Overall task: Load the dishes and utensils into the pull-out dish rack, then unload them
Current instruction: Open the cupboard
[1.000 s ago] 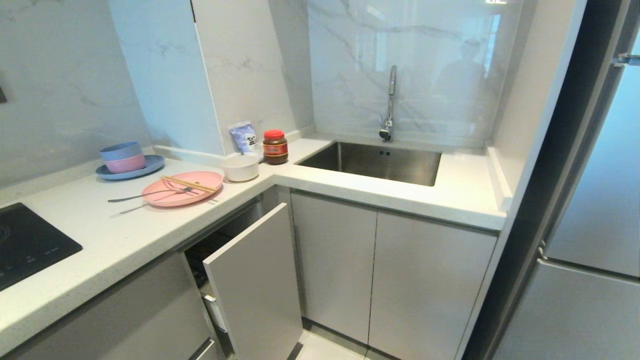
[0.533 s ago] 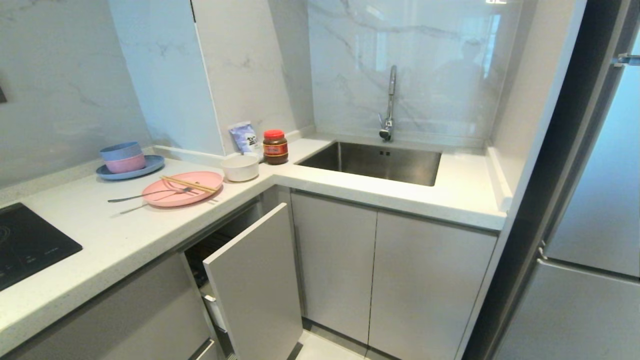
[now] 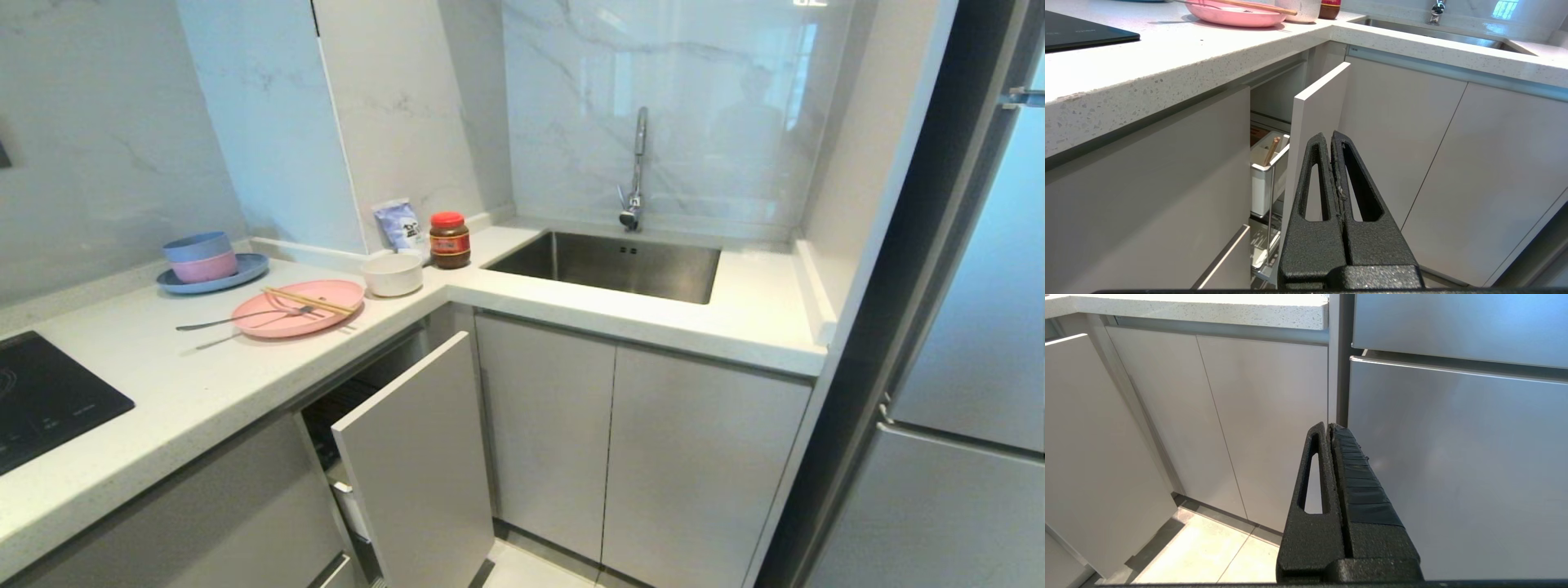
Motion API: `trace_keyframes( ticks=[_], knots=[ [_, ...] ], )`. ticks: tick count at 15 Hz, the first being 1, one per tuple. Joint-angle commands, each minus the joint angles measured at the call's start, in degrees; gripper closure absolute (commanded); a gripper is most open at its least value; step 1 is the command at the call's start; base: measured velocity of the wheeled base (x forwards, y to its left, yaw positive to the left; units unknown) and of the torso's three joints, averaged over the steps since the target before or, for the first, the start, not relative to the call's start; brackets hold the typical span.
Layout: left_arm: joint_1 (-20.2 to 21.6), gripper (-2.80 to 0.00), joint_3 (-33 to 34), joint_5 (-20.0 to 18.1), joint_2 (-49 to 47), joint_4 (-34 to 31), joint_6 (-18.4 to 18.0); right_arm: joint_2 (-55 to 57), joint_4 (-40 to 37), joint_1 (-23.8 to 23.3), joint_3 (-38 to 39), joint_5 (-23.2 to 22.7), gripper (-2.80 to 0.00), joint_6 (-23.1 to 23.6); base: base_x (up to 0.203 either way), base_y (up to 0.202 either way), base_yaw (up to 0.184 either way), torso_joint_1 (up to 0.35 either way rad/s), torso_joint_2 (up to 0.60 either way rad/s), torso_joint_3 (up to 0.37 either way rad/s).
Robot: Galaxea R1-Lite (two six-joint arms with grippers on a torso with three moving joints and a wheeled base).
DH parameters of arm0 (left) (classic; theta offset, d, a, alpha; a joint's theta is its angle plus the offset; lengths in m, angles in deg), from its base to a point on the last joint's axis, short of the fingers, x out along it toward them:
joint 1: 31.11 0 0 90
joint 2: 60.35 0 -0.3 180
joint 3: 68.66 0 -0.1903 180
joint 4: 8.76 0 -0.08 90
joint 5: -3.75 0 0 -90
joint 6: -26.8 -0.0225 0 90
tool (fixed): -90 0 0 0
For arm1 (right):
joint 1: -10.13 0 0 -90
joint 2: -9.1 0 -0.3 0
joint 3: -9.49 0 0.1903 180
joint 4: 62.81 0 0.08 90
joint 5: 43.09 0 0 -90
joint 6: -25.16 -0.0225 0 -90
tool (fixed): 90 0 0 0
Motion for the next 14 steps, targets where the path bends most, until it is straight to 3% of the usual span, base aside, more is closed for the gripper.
trace_keyframes(
  ticks=[1, 9, 12, 14],
  knots=[
    [0.0, 0.00, 1.1, 0.0, -0.1, 0.1, 0.0, -0.2, 0.0, 0.0, 0.0, 0.0, 0.00, 0.0, 0.000, 0.000, 0.000, 0.000, 0.00, 0.000],
    [0.0, 0.00, 0.7, 0.1, -0.1, 0.1, -0.6, -0.1, 0.0, 0.0, 0.1, 0.0, 0.00, 0.0, 0.000, 0.000, 0.000, 0.000, 0.00, 0.000],
    [0.0, 0.00, -10.3, -0.2, -0.8, -2.7, -1.5, -0.1, 0.0, 0.0, 0.0, 0.0, 0.00, 0.0, 0.000, 0.000, 0.000, 0.000, 0.00, 0.000],
    [0.0, 0.00, -23.1, -0.4, -5.3, -6.5, -4.3, -0.1, 0.0, 0.0, 0.0, 0.0, 0.00, 0.0, 0.000, 0.000, 0.000, 0.000, 0.00, 0.000]
  ],
)
